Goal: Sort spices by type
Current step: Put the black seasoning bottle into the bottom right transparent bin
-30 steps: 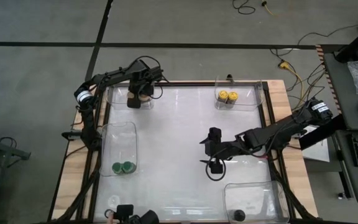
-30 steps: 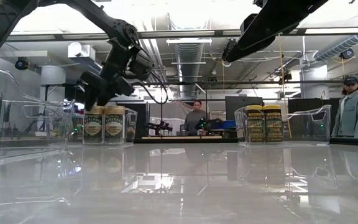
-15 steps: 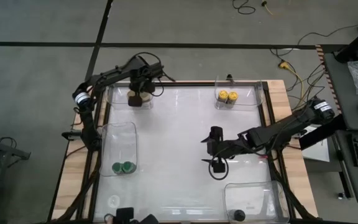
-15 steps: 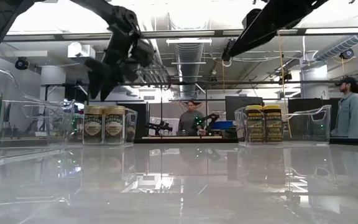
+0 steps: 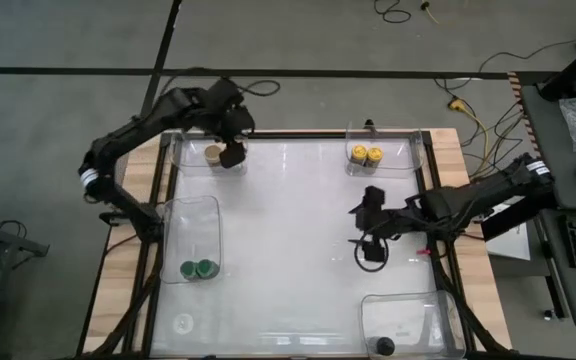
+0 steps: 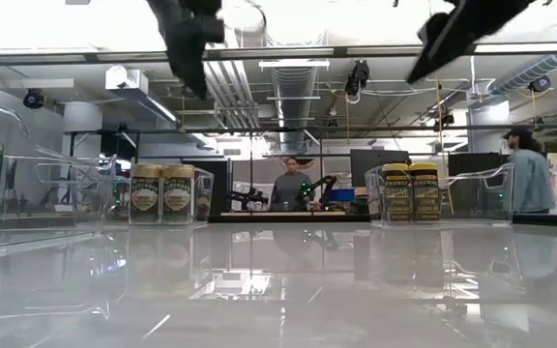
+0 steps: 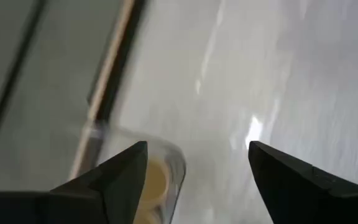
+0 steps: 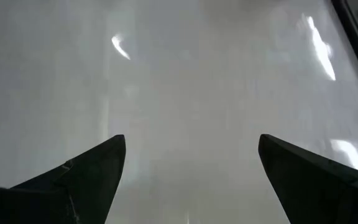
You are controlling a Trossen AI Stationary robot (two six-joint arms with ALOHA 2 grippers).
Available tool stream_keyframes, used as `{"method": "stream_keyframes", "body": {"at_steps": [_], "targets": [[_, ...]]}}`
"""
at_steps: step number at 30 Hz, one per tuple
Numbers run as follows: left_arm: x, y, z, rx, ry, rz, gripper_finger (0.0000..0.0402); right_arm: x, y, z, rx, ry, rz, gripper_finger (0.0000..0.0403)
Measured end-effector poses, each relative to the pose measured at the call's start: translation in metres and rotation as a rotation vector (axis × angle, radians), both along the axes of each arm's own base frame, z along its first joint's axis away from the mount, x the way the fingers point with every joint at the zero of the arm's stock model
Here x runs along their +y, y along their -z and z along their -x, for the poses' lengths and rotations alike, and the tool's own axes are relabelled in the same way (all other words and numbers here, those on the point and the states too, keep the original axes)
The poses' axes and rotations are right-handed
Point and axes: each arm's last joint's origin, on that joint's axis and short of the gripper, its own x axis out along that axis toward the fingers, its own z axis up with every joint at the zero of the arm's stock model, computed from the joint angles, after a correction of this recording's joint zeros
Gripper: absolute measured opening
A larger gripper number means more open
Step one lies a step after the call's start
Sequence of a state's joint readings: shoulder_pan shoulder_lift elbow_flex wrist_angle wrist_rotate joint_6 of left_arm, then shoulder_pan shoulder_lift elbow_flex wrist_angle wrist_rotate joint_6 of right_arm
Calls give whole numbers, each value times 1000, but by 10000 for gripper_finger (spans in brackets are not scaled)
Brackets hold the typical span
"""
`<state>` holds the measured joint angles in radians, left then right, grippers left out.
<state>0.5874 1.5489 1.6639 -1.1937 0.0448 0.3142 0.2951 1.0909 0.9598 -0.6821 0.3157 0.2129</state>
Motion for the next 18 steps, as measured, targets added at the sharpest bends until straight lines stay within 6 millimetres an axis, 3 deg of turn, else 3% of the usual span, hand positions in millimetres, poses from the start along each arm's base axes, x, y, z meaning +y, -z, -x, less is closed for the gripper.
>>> {"method": "stream_keyframes", "body": {"at_steps": [6,12,18], "targets": [[-37,-3,3,-232,67,-104,260,-24,-8,15,200,177,-7,359],[-78,17,2,-409,177,-139,260,-37,-12,21,449,300,0,359],[-113,42,0,-547,289,-149,260,-48,-1,22,675,339,-32,359]]}}
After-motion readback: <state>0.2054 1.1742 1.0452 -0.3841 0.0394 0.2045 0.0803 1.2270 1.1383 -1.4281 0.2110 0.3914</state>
